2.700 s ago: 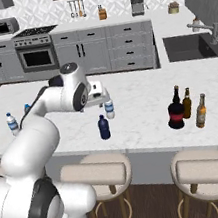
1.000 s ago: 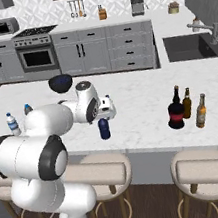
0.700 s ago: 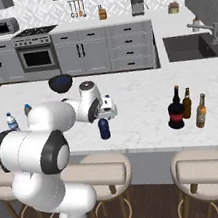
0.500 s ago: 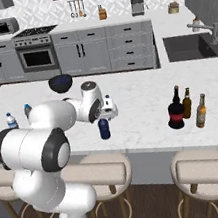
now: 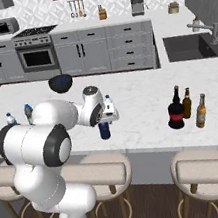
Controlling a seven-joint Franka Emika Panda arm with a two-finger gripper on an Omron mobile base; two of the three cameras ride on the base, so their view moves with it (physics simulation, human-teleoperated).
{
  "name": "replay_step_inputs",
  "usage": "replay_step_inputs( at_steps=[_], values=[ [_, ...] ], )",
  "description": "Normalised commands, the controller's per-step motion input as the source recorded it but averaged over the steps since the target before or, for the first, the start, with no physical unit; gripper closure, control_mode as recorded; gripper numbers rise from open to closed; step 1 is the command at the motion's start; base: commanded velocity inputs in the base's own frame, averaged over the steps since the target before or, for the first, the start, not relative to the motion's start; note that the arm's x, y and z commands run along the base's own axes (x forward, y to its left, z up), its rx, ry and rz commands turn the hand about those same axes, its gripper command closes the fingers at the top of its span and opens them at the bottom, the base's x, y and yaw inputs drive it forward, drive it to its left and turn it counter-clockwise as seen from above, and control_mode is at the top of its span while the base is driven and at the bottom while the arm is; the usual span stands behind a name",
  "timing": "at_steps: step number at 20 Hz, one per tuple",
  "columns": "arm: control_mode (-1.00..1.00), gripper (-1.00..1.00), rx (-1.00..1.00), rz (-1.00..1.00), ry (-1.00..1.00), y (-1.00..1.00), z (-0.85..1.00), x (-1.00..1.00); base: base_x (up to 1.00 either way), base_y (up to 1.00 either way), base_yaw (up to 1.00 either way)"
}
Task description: Move the plastic bottles in the middle to the plastics group, and the glass bottles in the middle to the glass group.
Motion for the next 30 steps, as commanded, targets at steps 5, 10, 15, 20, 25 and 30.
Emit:
replay_step_inputs(
  at_steps=[5,10,15,20,25,30],
  values=[
    [-1.00,-1.00,0.00,0.00,-0.01,0.00,-0.05,0.07,0.00,0.00,0.00],
    [-1.00,-1.00,0.00,0.00,-0.02,0.00,0.00,0.05,0.00,0.00,0.00],
    [-1.00,-1.00,0.00,0.00,-0.01,0.00,0.00,0.00,0.00,0.00,0.00],
    [-1.00,1.00,0.00,0.00,0.00,0.00,0.00,0.00,0.00,0.00,0.00],
    [-1.00,1.00,0.00,0.00,0.00,-0.01,0.00,0.00,0.00,0.00,0.00],
    [-1.00,1.00,0.00,0.05,0.00,0.09,0.14,-0.01,0.00,0.00,0.00]
  ],
)
